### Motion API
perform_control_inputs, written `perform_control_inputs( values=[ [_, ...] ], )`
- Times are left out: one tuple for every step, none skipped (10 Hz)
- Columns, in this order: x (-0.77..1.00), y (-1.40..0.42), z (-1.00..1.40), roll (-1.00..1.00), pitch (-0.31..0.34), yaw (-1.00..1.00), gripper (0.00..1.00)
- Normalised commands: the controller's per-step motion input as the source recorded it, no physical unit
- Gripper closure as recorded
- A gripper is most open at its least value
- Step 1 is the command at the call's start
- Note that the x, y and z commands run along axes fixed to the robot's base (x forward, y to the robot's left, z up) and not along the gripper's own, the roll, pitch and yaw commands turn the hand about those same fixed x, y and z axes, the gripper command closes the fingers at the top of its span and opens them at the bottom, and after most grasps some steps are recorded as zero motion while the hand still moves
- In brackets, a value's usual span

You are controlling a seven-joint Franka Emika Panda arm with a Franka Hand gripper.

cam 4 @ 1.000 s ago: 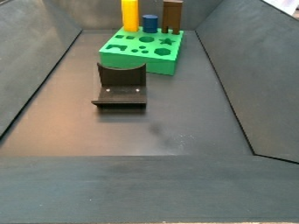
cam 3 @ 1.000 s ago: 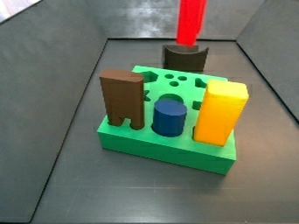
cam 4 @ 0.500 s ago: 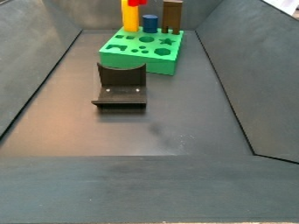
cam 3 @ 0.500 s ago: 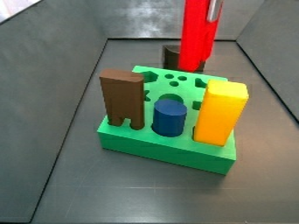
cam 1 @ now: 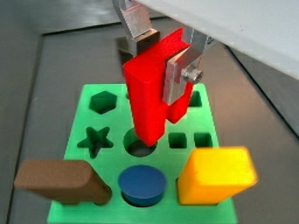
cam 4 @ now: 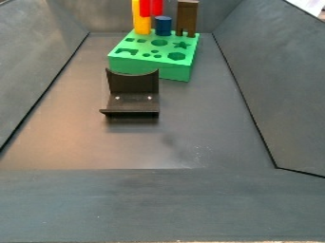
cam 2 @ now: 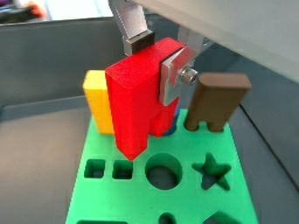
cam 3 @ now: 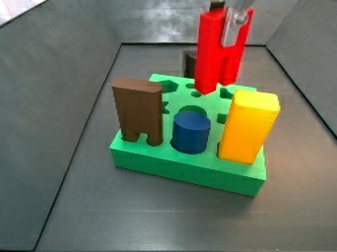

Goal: Pick up the double-square object. Move up. Rotate the double-square object. Place the double-square object on the fixture. Regrasp the double-square object. Move to above the board. Insert the double-square object.
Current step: Insert the double-square object.

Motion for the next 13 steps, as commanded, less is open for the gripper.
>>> perform_control_inputs(
  values=[
    [0.0, 0.0, -0.3, 0.0, 0.0, -1.0, 1.0],
    [0.0, 0.0, -0.3, 0.0, 0.0, -1.0, 1.0],
    [0.39, 0.0, -0.01, -0.02, 0.0, -0.7, 1.0],
    [-0.06, 0.05, 0.0, 0.0, 0.0, -0.05, 1.0],
    [0.16, -0.09, 0.0, 0.0, 0.02, -0.59, 1.0],
    [0.0, 0.0, -0.05, -0.01, 0.0, -1.0, 1.0],
    [0.0, 0.0, -0.06, -0.01, 0.0, -1.0, 1.0],
    [0.0, 0.0, -0.04, -0.01, 0.0, -1.0, 1.0],
    [0.1, 0.0, 0.0, -0.03, 0.0, -0.97, 1.0],
    [0.46, 0.0, -0.05, 0.0, 0.0, -0.65, 1.0],
    [0.7, 0.0, -0.21, 0.01, 0.014, -0.39, 1.0],
    [0.74, 0.0, -0.31, 0.07, 0.064, -0.31, 1.0],
    [0.81, 0.0, -0.38, 0.1, 0.116, -0.21, 1.0]
  ],
)
